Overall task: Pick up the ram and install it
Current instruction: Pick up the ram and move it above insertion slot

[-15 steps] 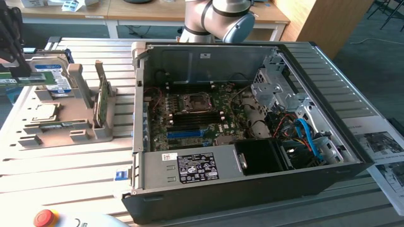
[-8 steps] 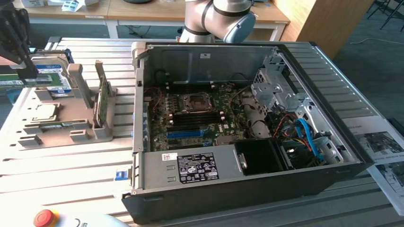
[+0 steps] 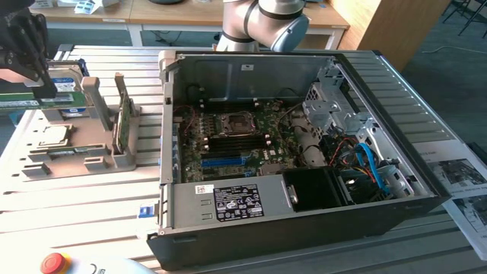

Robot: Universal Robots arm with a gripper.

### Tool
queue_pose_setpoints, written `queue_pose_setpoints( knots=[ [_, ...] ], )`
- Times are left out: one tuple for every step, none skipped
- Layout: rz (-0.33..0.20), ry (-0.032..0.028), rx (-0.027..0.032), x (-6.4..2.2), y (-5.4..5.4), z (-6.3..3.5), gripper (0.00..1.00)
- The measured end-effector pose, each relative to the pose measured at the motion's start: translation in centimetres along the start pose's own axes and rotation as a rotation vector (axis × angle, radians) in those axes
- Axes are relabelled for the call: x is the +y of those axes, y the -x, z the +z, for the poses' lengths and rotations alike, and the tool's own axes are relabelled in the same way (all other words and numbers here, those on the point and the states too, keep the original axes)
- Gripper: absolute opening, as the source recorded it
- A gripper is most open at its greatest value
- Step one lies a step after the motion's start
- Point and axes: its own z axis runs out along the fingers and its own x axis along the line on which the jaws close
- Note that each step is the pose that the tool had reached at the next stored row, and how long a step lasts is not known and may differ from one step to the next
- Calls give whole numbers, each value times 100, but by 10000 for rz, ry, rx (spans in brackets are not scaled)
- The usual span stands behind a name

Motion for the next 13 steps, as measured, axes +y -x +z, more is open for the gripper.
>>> queue_pose_setpoints(
  knots=[
    [-1,2,0,-23,-12,0,12],
    [0,3,0,-46,-23,0,12],
    [0,4,-1,-71,-34,0,12],
    [-1,5,-1,-95,-46,1,12],
    [-2,7,-1,-119,-58,1,12],
    [-2,9,0,-141,-69,0,12],
    [0,9,-1,-163,-79,1,12],
    [-1,11,-1,-185,-90,1,12],
    [0,12,-1,-208,-101,1,12],
    [0,13,-1,-233,-113,1,12],
    [-1,15,-1,-257,-124,1,12],
    [-2,16,0,-284,-136,1,12],
    [-2,19,0,-313,-148,1,12]
  ],
)
